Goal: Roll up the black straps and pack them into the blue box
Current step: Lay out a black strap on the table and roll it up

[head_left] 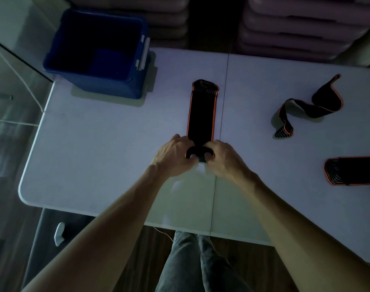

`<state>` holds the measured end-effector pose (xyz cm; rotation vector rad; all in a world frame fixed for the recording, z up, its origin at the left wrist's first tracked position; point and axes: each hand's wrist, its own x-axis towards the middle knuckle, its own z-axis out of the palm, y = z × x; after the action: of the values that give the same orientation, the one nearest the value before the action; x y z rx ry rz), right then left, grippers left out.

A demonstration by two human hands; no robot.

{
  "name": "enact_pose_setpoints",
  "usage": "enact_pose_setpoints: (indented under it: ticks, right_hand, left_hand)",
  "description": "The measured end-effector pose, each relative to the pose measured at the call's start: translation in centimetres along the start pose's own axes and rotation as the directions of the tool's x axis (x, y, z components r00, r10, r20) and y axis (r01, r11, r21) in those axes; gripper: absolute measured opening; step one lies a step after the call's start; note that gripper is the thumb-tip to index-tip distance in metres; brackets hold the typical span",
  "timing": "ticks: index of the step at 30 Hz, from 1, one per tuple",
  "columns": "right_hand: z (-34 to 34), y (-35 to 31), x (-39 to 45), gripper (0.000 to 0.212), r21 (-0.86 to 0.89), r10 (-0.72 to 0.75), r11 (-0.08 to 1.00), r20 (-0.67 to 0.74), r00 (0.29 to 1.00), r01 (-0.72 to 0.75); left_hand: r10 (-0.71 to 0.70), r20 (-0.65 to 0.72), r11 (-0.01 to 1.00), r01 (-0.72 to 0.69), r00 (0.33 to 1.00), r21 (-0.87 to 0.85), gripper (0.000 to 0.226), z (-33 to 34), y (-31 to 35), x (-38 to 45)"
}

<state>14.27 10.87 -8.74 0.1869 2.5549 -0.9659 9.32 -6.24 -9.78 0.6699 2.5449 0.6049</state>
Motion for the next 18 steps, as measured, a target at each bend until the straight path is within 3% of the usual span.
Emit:
enact_pose_setpoints:
  ticks: [2,5,8,13,18]
  right_hand:
    - [0.0,0.1,0.2,0.032,-0.017,-0.002,1.0,-0.109,0.994,0.0]
    - [-0.1,0.4,-0.1,0.035,-0.18,-0.127,0.98,-0.259,0.958,0.081]
    - [0.0,0.5,-0.3,0.041,-0.33,-0.264,0.926,-0.224,0.938,0.182]
    - [0.4,0.8,0.2,0.071,-0.493,-0.271,0.853,-0.138,0.952,0.171]
    - [0.2,-0.2,1.7,0.043,-0.451,-0.249,0.882,-0.204,0.947,0.135]
  left_hand:
    - [-0.067,0.023,0.997,0.066,0.997,0.025,0.03,-0.4,0.3,0.9]
    - [-0.11,0.037,0.993,0.109,0.993,0.041,0.034,-0.6,0.5,1.9]
    - [-0.144,0.019,0.989,0.145,0.989,-0.03,0.032,-0.8,0.3,2.3]
    - [-0.135,-0.056,0.988,0.131,0.989,-0.078,0.032,-1.0,-0.1,2.8]
    - [0.088,-0.137,0.996,-0.089,0.987,0.003,0.022,-1.2,-1.0,3.5]
